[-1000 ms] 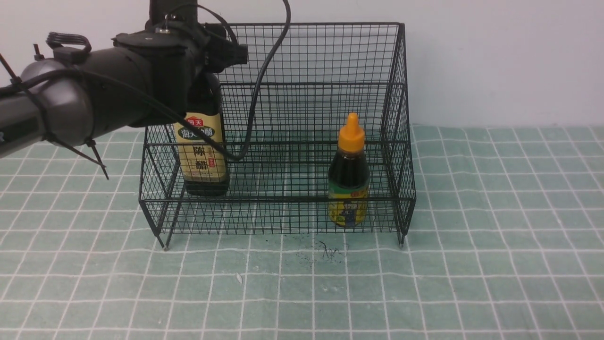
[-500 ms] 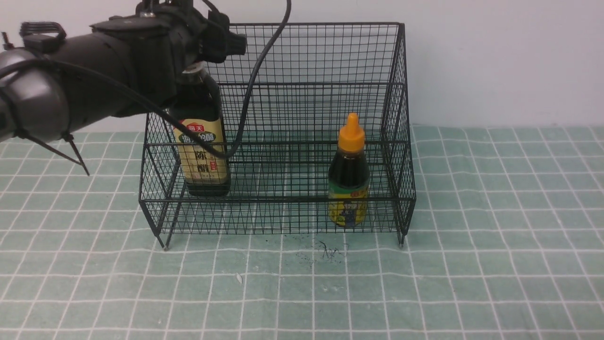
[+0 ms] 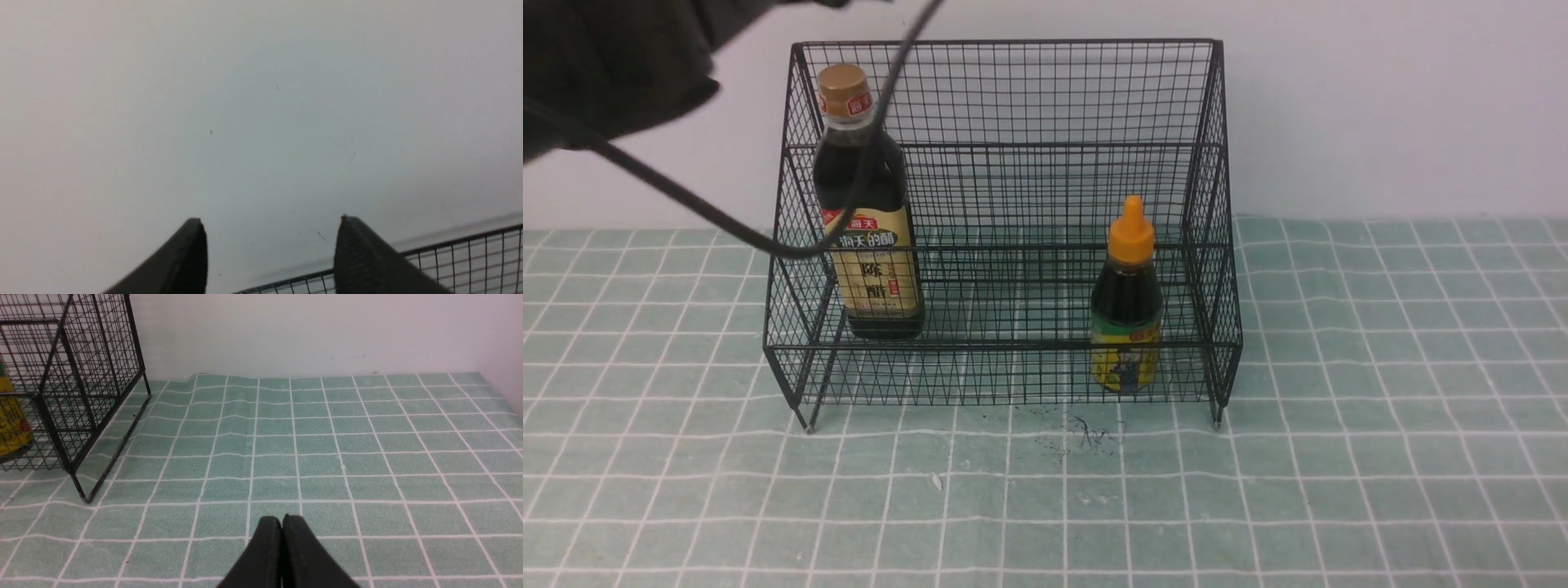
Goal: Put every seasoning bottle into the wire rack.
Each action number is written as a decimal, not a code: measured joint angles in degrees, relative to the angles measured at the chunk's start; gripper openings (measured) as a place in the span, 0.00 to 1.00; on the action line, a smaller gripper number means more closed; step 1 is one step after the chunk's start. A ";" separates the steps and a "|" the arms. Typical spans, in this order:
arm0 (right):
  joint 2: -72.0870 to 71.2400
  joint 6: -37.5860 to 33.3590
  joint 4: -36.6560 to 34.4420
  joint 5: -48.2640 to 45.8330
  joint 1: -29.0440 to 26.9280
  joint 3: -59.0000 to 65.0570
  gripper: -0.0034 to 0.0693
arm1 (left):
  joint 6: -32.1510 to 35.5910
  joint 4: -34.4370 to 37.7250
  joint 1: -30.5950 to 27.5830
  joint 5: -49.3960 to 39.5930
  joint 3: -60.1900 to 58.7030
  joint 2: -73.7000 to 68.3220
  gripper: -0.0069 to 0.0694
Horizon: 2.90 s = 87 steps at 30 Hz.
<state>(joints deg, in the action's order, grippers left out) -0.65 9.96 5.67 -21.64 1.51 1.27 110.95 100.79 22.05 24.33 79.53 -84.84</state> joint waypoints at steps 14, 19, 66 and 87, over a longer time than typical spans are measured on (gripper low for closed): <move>0.00 0.00 0.00 0.00 0.00 0.00 0.03 | -7.79 0.00 0.00 -5.65 0.05 23.41 0.08; 0.00 0.00 0.00 0.00 0.00 0.00 0.03 | -15.29 -0.10 0.00 -13.48 0.41 31.40 0.08; 0.00 0.00 0.00 0.00 0.00 0.00 0.03 | -79.00 -71.10 0.00 -67.88 -7.43 46.02 0.08; 0.00 0.00 0.00 -0.04 0.00 0.00 0.03 | -99.05 -95.47 -17.87 -42.79 -77.23 85.08 0.08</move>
<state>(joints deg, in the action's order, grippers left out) -0.65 9.96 5.67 -21.69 1.51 1.27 11.91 5.33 4.18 -18.46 2.30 0.24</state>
